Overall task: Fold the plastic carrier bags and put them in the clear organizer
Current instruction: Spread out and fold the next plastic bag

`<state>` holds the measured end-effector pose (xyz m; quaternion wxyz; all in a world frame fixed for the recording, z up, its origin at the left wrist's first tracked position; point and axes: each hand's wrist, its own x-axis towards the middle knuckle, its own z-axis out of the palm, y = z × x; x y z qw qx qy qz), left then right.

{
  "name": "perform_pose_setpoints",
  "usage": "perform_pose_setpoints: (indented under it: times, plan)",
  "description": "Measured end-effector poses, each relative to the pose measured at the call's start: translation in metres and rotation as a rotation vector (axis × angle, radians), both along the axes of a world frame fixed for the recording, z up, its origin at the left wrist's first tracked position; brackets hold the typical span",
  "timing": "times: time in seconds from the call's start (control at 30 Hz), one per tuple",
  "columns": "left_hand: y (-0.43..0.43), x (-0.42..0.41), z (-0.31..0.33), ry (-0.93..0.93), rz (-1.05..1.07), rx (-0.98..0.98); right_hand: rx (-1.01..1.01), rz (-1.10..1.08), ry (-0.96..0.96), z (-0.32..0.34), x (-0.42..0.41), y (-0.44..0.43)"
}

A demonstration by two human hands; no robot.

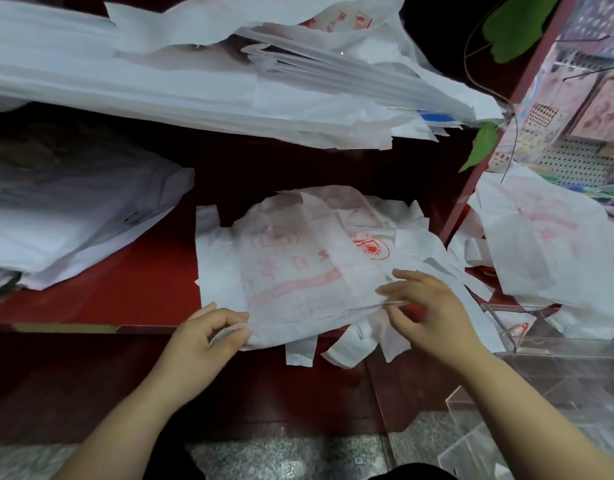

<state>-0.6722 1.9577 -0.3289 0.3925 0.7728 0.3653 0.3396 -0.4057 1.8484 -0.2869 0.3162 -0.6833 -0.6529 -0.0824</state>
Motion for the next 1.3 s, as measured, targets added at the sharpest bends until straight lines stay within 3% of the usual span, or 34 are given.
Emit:
perform_pose_setpoints:
  times: [0.1, 0.4, 0.67, 0.93, 1.1, 1.23, 1.3]
  plan:
    - [0.0, 0.002, -0.003, -0.073, 0.099, 0.072, -0.04, -0.064, 0.245, 0.002, 0.004, -0.018]
    - [0.005, -0.003, -0.001, -0.058, 0.272, 0.112, -0.153, -0.041, 0.587, -0.01, -0.004, -0.006]
    - [0.018, -0.009, 0.003, -0.071, 0.469, 0.092, -0.169, -0.223, 0.35, -0.009, -0.028, 0.033]
    - [0.037, -0.003, 0.001, 0.25, 0.59, 0.23, -0.262, -0.438, 0.098, -0.011, -0.031, 0.061]
    - [0.037, -0.003, 0.0, 0.338, 0.587, 0.334, -0.322, -0.465, 0.082, -0.013, -0.03, 0.066]
    - [0.025, 0.014, 0.0, 0.316, 0.321, 0.76, -0.335, -0.461, 0.07, -0.015, -0.032, 0.063]
    - [0.016, 0.029, -0.007, 0.407, 0.134, 0.808, -0.329, -0.432, 0.072, -0.016, -0.032, 0.061]
